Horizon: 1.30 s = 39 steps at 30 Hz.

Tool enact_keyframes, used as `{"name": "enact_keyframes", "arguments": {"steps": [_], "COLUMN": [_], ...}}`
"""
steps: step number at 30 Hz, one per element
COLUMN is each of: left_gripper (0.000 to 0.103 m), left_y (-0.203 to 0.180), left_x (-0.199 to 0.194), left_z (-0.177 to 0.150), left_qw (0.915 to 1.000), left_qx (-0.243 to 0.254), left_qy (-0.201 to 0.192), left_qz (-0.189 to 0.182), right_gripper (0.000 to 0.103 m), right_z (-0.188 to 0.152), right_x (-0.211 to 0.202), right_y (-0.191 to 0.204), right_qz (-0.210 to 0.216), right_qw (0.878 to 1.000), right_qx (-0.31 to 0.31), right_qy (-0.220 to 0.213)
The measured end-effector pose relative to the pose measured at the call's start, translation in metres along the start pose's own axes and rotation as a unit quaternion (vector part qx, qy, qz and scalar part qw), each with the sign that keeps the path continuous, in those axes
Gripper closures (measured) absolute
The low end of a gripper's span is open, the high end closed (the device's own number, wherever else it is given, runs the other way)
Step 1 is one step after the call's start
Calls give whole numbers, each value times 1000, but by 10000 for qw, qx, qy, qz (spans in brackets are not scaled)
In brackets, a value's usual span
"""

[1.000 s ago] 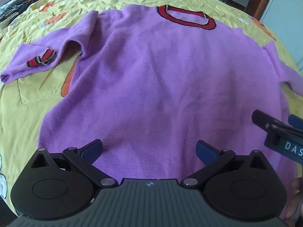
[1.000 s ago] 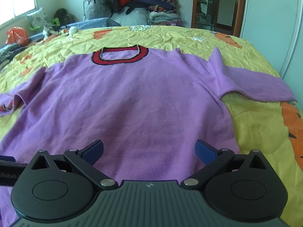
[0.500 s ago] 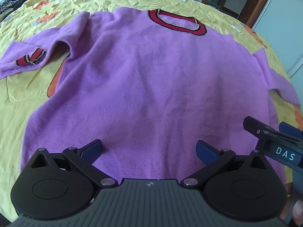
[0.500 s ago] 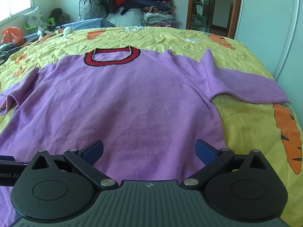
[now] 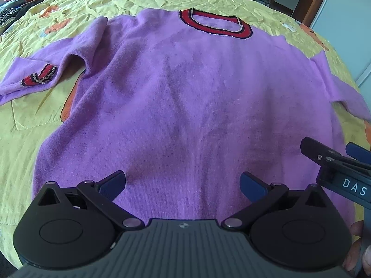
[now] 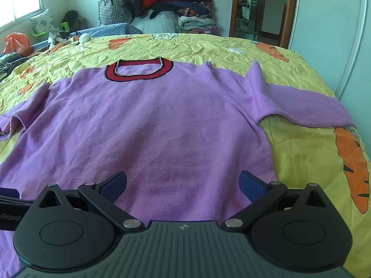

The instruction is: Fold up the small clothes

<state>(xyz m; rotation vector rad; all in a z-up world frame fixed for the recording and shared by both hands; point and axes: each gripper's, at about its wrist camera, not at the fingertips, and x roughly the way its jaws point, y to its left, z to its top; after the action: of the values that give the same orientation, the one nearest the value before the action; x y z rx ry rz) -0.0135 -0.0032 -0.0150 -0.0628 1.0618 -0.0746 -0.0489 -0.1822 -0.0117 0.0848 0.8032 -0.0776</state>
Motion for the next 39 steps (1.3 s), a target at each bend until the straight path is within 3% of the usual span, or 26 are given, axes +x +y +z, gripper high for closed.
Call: {"name": "enact_keyframes", "arguments": {"steps": [12,23,28,30,32,34,39], "left_gripper": [0,0,0,0,0,0,0], "left_y": [-1,-6,-4,1,5,10,19], "left_x": [-3,-10,-8,-7,-2,7,25], "left_z": [4,7,8,10,12,16,22], "left_qw": [9997,9953,9960,9969,9972,9977,9988], "left_qx": [66,228,192,107,69,58,-124], "left_qy": [-146,-443,-437,-438,-435,-391,-382], "left_qz": [197,832,758,640,597,557,270], "right_gripper": [0,0,0,0,0,0,0], "right_z": [2,1,-1,-2,-1,4,30], "right_x": [3,6,4,3,7,17,35], "right_y": [2,1,1,-2,-15,-42,-155], "right_qz": [57,86,92,-77,-367,-543,-704], "right_qw": [9999,9999,9997,9980,9954,9956,9934], "right_qx": [-85,-108,-191,-476,-652,-560,667], "right_qy": [-13,-4,-115,-402,-607,-523,-607]}}
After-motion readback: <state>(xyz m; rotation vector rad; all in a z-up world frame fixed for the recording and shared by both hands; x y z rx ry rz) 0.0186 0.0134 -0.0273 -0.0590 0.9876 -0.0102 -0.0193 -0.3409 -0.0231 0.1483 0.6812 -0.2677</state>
